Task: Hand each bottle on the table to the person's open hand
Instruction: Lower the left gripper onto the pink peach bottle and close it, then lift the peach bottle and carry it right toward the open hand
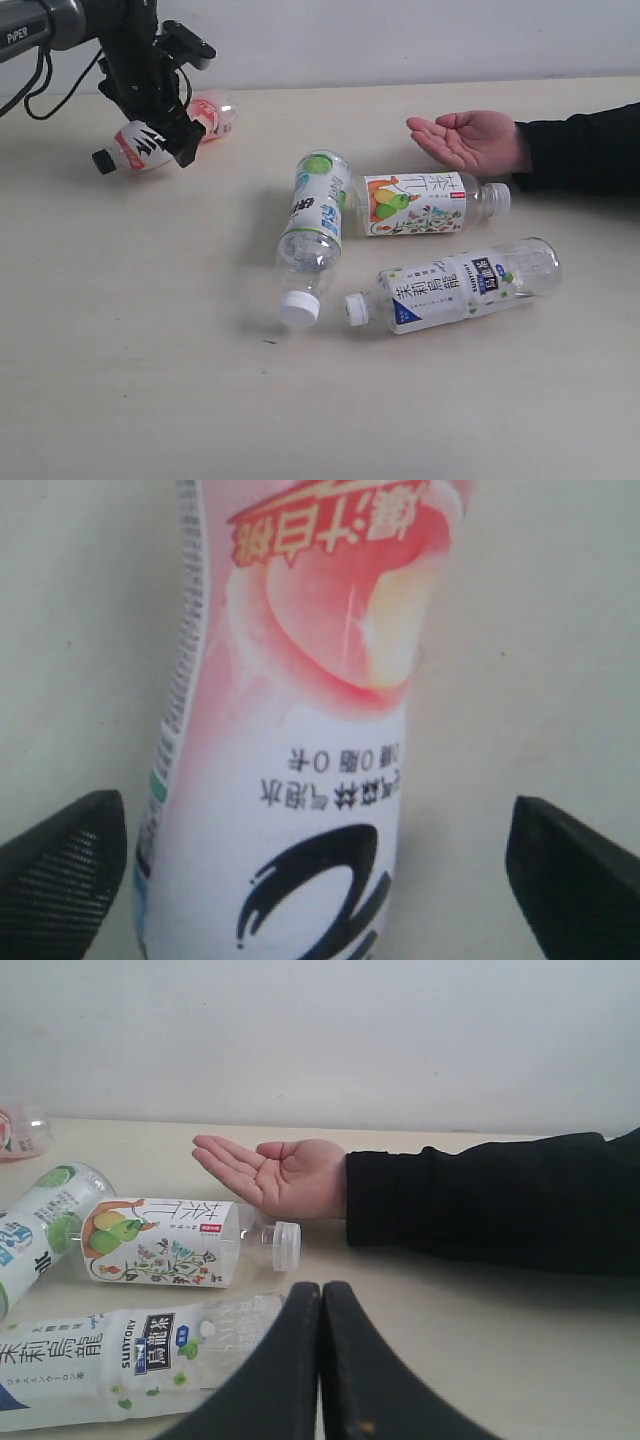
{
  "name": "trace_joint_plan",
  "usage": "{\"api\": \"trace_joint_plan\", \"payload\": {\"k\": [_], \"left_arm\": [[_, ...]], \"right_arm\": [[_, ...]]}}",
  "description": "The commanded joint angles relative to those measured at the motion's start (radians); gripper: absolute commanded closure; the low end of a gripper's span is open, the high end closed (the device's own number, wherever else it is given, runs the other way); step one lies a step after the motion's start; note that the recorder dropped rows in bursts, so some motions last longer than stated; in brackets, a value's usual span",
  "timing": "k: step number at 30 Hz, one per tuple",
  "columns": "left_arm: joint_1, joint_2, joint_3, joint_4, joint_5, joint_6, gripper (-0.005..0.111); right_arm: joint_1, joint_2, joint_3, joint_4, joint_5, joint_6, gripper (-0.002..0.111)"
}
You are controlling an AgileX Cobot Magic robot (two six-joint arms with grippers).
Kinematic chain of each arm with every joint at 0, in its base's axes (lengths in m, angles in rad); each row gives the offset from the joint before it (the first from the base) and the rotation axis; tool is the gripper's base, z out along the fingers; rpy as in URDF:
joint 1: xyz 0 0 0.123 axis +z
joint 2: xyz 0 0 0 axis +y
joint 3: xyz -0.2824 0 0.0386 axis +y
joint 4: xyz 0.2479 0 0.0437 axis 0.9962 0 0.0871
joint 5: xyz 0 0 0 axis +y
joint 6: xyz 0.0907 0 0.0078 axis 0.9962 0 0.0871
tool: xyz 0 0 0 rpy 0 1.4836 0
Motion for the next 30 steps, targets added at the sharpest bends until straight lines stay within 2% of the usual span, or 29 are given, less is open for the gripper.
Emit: {"api": "trace_joint_plan", "payload": {"k": [1, 14, 16, 24, 30], "left_arm": [[0.021, 0.004, -0.007, 0.000, -0.044, -0.020, 0.008], [0.025, 0.010, -0.007, -0.017, -0.035, -0.018, 0.008], [0.025, 0.010, -0.007, -0.027, -0.035, -0.018, 0.011], [0.025, 0.010, -0.007, -0.043, -0.034, -0.030, 0.046], [0.025, 0.010, -0.007, -0.043, -0.027, -0.057, 0.080]], "right_arm": [[-0.004, -0.007, 0.005, -0.003, -0.003, 0.000, 0.108], [-0.004, -0.007, 0.005, -0.003, -0.003, 0.000, 0.108], [-0.004, -0.007, 0.005, -0.003, -0.003, 0.000, 0.108], [-0.004, -0.007, 0.005, -0.003, -0.003, 0.000, 0.108], [-0.004, -0.007, 0.005, -0.003, -0.003, 0.000, 0.108]]}}
